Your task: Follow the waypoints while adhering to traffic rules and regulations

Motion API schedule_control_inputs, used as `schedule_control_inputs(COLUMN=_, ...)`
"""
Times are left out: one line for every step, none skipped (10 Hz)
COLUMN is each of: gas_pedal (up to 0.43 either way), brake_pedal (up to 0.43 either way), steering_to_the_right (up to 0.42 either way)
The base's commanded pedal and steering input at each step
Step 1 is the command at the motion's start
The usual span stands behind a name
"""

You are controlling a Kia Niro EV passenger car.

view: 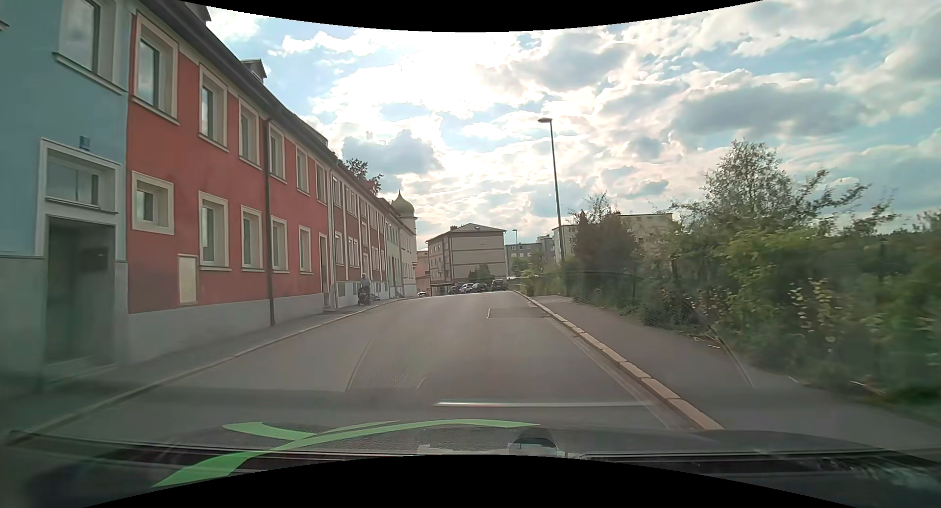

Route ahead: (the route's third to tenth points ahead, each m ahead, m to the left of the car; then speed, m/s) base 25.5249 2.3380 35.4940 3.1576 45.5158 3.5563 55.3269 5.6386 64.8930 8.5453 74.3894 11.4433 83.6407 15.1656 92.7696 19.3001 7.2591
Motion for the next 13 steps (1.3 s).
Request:
schedule_control_inputs(gas_pedal=0.157, brake_pedal=0.000, steering_to_the_right=-0.010)
schedule_control_inputs(gas_pedal=0.157, brake_pedal=0.000, steering_to_the_right=-0.010)
schedule_control_inputs(gas_pedal=0.157, brake_pedal=0.000, steering_to_the_right=-0.010)
schedule_control_inputs(gas_pedal=0.169, brake_pedal=0.000, steering_to_the_right=-0.010)
schedule_control_inputs(gas_pedal=0.169, brake_pedal=0.000, steering_to_the_right=-0.011)
schedule_control_inputs(gas_pedal=0.177, brake_pedal=0.000, steering_to_the_right=-0.011)
schedule_control_inputs(gas_pedal=0.177, brake_pedal=0.000, steering_to_the_right=-0.010)
schedule_control_inputs(gas_pedal=0.177, brake_pedal=0.000, steering_to_the_right=-0.011)
schedule_control_inputs(gas_pedal=0.177, brake_pedal=0.000, steering_to_the_right=-0.012)
schedule_control_inputs(gas_pedal=0.177, brake_pedal=0.000, steering_to_the_right=-0.011)
schedule_control_inputs(gas_pedal=0.177, brake_pedal=0.000, steering_to_the_right=-0.011)
schedule_control_inputs(gas_pedal=0.169, brake_pedal=0.000, steering_to_the_right=-0.012)
schedule_control_inputs(gas_pedal=0.130, brake_pedal=0.000, steering_to_the_right=-0.012)
